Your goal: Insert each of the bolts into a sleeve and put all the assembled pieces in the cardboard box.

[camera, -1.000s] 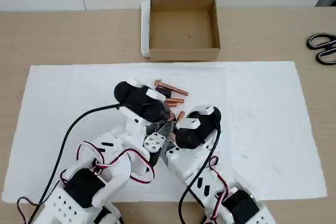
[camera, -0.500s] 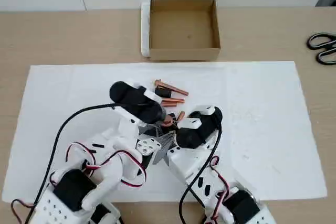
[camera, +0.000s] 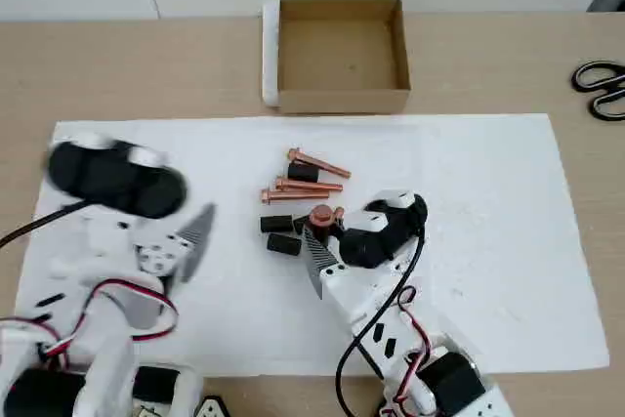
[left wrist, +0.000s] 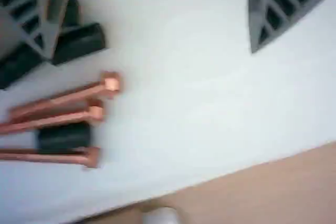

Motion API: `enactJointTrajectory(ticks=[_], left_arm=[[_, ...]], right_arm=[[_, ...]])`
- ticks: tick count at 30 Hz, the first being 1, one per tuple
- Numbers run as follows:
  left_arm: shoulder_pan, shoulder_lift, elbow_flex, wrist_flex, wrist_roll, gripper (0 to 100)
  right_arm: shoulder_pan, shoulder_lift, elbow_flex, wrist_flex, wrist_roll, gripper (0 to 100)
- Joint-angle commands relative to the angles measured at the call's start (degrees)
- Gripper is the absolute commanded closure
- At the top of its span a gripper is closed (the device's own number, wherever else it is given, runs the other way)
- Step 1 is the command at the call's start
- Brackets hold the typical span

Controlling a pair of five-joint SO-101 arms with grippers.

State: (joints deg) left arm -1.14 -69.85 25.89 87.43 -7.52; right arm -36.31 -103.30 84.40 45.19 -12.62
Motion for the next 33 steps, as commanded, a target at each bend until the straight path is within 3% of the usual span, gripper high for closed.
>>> enactJointTrajectory(ticks=[1, 5, 10, 16, 25, 33], left_arm=[[-11.16, 0.53, -2.59, -1.58, -0.62, 77], [-18.99, 0.53, 0.04, -2.99, -0.26, 77], [-19.96, 0.53, 8.04, -3.16, 0.53, 77], [-19.87, 0.53, 12.97, -3.34, 5.98, 77], [-19.87, 0.18, 15.6, -2.9, 6.24, 77], [-19.87, 0.18, 17.45, -2.99, 6.24, 77]], right_arm=[[4.09, -0.48, -1.05, -1.98, -0.09, 99.5], [11.56, -0.31, -6.07, -1.98, -0.09, 99.5], [17.45, 10.07, -19.69, -3.12, 0.0, 99.5], [24.84, 42.95, -47.3, -10.15, 0.0, 99.5], [25.01, 91.03, -89.41, -10.42, 2.02, 99.5], [24.92, 124.09, -113.14, -16.84, 6.95, 99.5]])
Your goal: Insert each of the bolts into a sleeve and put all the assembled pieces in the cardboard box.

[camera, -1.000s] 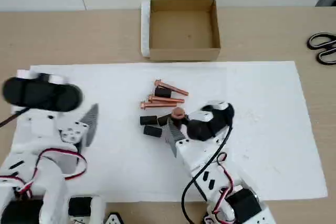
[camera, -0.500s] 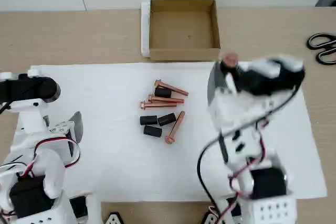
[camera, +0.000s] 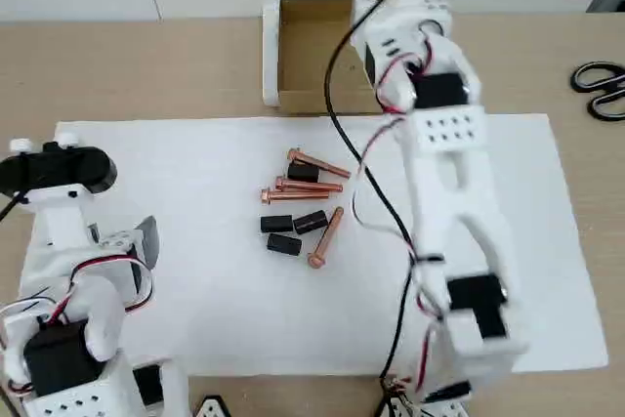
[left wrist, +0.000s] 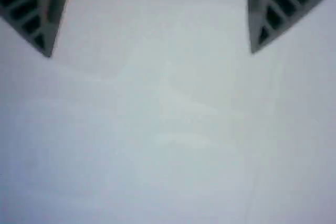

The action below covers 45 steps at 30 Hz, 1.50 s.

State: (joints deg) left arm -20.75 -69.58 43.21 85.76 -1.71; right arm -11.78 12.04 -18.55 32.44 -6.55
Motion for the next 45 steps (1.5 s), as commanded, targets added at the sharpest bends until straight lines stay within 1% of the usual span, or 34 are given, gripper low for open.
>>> enactJointTrajectory(ticks=[1, 4, 8, 15, 20, 22, 30, 32, 35, 38, 41, 44, 45], left_arm=[[-0.26, -0.09, 0.4, -1.32, 0.44, 77], [-0.44, -0.09, 0.48, -1.32, 0.44, 77], [-0.44, 0.18, 0.48, -1.32, 0.44, 77], [-0.26, 0.18, 0.48, -1.41, 0.44, 77], [-0.26, 0.18, 0.48, -1.41, 0.44, 77], [-0.26, 0.18, 0.48, -1.41, 0.44, 77], [-0.26, 0.09, 0.48, -1.41, 0.44, 77], [-0.26, 0.0, 0.48, -1.49, 0.44, 77], [-0.26, 0.0, 0.48, -1.49, 0.44, 77], [-0.26, -0.09, 0.48, -1.58, 0.44, 77], [-0.26, -0.09, 0.48, -1.49, 0.44, 77], [-0.26, -0.09, 0.4, -1.41, 0.44, 77], [-0.26, -0.09, 0.4, -1.32, 0.44, 77]], right_arm=[[0.4, 12.26, -12.4, -4.62, 0.88, 99.5], [0.4, 21.49, -18.9, -4.97, 0.97, 99.5], [0.4, 31.87, -26.99, -4.88, 2.9, 99.5], [0.31, 43.74, -37.8, -4.79, 2.9, 97.9], [0.4, 47.96, -39.03, -2.15, 2.9, 84.3], [0.4, 48.66, -39.03, -1.8, 2.9, 80.6], [0.13, 48.22, -39.38, -1.98, 2.9, 80.0], [0.04, 48.22, -42.02, -1.01, 2.9, 80.0], [-0.04, 48.22, -47.82, 4.0, 2.9, 80.0], [-0.48, 48.22, -56.62, 12.26, 2.73, 80.0], [-1.45, 48.22, -67.16, 24.31, 2.55, 80.0], [-3.47, 48.22, -77.8, 38.99, 2.55, 80.0], [-4.18, 47.96, -78.33, 43.03, 2.55, 80.0]])
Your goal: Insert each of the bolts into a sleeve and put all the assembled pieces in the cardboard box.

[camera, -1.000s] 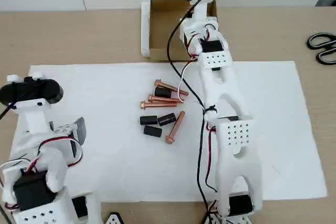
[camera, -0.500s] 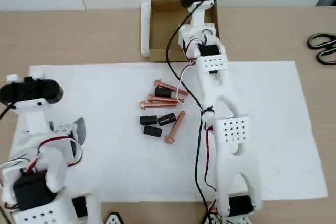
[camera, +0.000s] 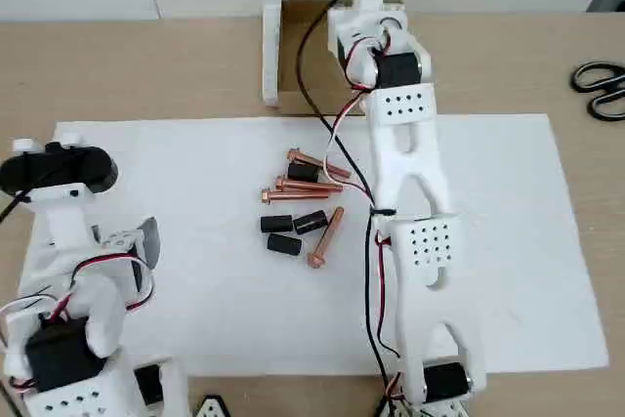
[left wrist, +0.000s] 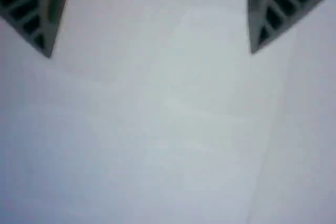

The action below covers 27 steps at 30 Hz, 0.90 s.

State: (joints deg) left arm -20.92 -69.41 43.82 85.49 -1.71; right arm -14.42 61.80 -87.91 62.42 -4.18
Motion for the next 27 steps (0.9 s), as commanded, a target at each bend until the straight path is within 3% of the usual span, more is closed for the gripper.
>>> enactJointTrajectory(ticks=[1, 6, 18, 27], left_arm=[[-0.09, -0.26, -0.22, -1.05, 0.44, 77], [-0.26, -0.35, -0.22, -1.05, 0.44, 77], [-0.26, -0.35, -0.22, -1.05, 0.44, 77], [-0.18, -0.35, -0.22, -1.05, 0.44, 77]], right_arm=[[-2.24, -2.42, -8.09, 16.84, 0.18, 80.0], [-4.97, -9.01, -8.09, 36.26, 0.09, 80.0], [-6.37, -19.74, -6.68, 37.76, 0.53, 80.1], [-6.2, -46.55, 29.63, 37.67, 0.53, 80.1]])
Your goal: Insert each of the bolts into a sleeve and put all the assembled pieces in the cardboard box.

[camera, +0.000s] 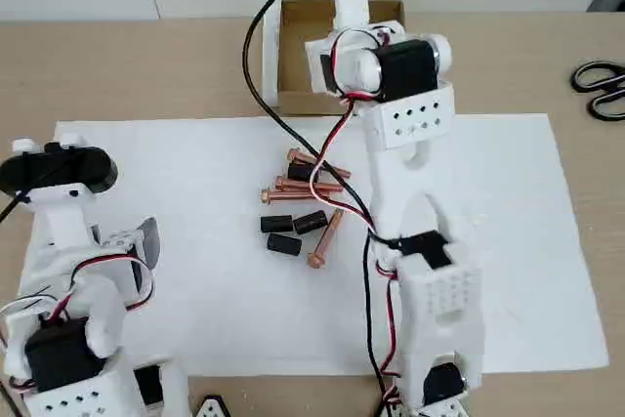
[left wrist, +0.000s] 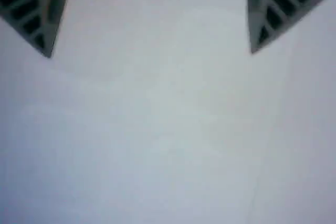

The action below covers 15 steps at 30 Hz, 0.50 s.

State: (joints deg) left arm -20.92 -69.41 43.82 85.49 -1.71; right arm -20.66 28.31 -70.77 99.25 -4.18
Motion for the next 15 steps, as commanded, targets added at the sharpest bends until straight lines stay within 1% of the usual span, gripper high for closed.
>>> enactJointTrajectory(ticks=[1, 5, 8, 11, 13, 15], left_arm=[[-0.18, -0.26, -0.22, -1.05, 0.44, 77], [-0.09, -0.09, -0.22, -1.14, 0.44, 77], [-0.26, -0.35, -0.22, -1.23, 0.44, 77], [-0.44, -0.35, -0.57, -1.32, 0.44, 77], [-0.44, -0.44, -0.66, -1.41, 0.44, 77], [-1.93, -0.44, -0.92, -1.67, 0.44, 77]], right_arm=[[0.04, -16.66, 17.49, 0.75, 0.53, 80.1], [-0.75, -26.33, 36.57, 0.48, 0.53, 80.1], [-4.7, -29.85, 48.7, 0.31, 0.53, 79.8], [-9.89, -32.04, 53.63, -1.36, 0.44, 78.6], [-10.51, -32.22, 55.74, -1.63, 0.44, 77.5], [-10.33, -30.99, 58.64, -4.62, 0.44, 77.2]])
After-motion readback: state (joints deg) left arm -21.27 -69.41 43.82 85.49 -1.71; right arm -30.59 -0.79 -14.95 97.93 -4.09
